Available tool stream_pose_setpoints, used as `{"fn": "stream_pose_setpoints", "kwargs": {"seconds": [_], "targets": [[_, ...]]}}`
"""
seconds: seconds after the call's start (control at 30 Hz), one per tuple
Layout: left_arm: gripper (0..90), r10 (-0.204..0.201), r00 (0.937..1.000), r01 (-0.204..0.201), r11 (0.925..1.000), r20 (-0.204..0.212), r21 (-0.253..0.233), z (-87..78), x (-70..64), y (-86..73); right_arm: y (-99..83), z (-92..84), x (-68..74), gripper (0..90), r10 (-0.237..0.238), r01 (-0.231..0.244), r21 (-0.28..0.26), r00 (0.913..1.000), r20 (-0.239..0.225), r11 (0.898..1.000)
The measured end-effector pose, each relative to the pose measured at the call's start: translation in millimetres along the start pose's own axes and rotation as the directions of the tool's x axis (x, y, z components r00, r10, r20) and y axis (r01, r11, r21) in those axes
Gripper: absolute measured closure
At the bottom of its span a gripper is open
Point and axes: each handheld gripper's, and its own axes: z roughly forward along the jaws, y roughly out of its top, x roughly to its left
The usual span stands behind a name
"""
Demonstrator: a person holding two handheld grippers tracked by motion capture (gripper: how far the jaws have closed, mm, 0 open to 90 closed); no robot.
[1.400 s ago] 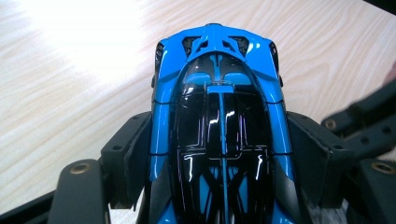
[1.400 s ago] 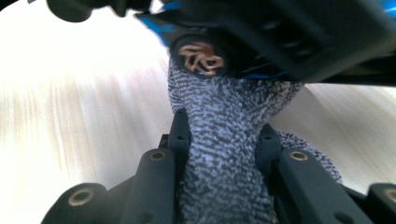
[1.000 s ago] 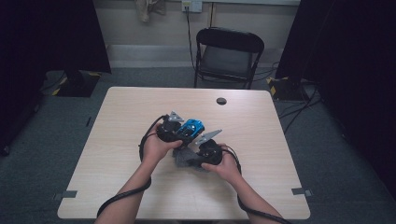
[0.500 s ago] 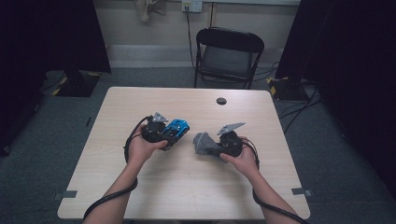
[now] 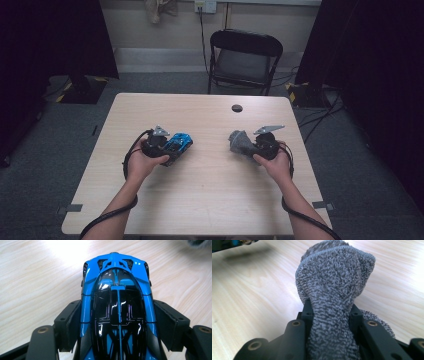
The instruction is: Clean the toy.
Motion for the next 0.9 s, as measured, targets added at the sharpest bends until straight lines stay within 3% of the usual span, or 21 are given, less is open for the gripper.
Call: {"fn": "stream_pose_setpoints", "kwargs": {"seconds": [0.1, 0.37, 0.9], "targets": [[28.0, -0.006, 1.0, 0.006, 1.0, -0.003, -0.001, -2.7, 3.4, -4.9, -1.6, -4.0, -6.9, 67.8, 0.011, -0.011, -0.003, 0.9994, 0.033, 1.0], [28.0, -0.02, 0.9997, 0.02, 0.9998, -0.016, 0.006, -9.3, 10.4, -12.1, -4.6, -13.2, -19.4, 67.8, 0.048, -0.047, -0.02, 0.9965, 0.068, 0.999], [28.0, -0.031, 0.999, 0.031, 0.9995, -0.032, 0.007, -19.2, 17.7, -24.2, -15.2, -17.4, -29.0, 67.8, 0.081, -0.08, -0.009, 0.992, 0.097, 0.997]]}}
